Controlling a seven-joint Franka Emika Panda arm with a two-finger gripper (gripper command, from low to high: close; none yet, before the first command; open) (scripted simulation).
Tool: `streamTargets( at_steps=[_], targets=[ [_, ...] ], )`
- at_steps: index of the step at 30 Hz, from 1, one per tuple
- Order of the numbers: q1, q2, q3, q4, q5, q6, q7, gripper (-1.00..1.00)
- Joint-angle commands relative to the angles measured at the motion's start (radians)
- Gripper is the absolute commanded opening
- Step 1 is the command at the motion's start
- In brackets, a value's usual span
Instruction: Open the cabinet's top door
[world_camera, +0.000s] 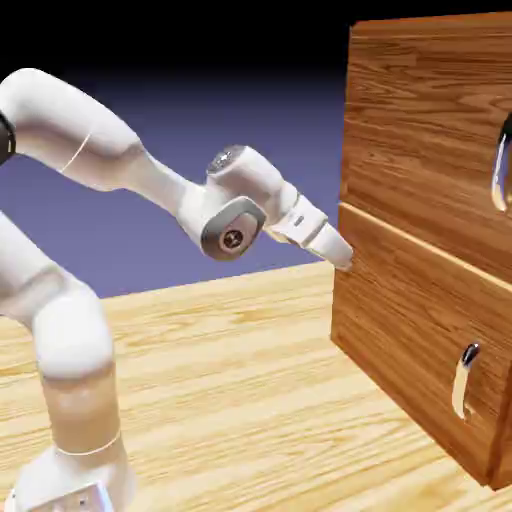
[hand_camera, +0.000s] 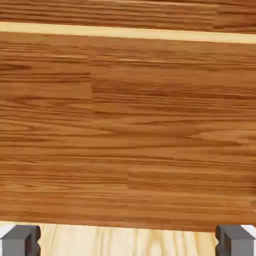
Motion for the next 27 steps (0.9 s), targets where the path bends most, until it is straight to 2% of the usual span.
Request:
streamTargets(
  at_steps=[1, 27],
  targets=[
    [0.017, -0.004, -0.019, 0.014, -0.044, 0.002, 0.033, 0.00],
    [0.458, -0.104, -0.512, 0.389, -1.174, 0.067, 0.877, 0.00]
  ],
)
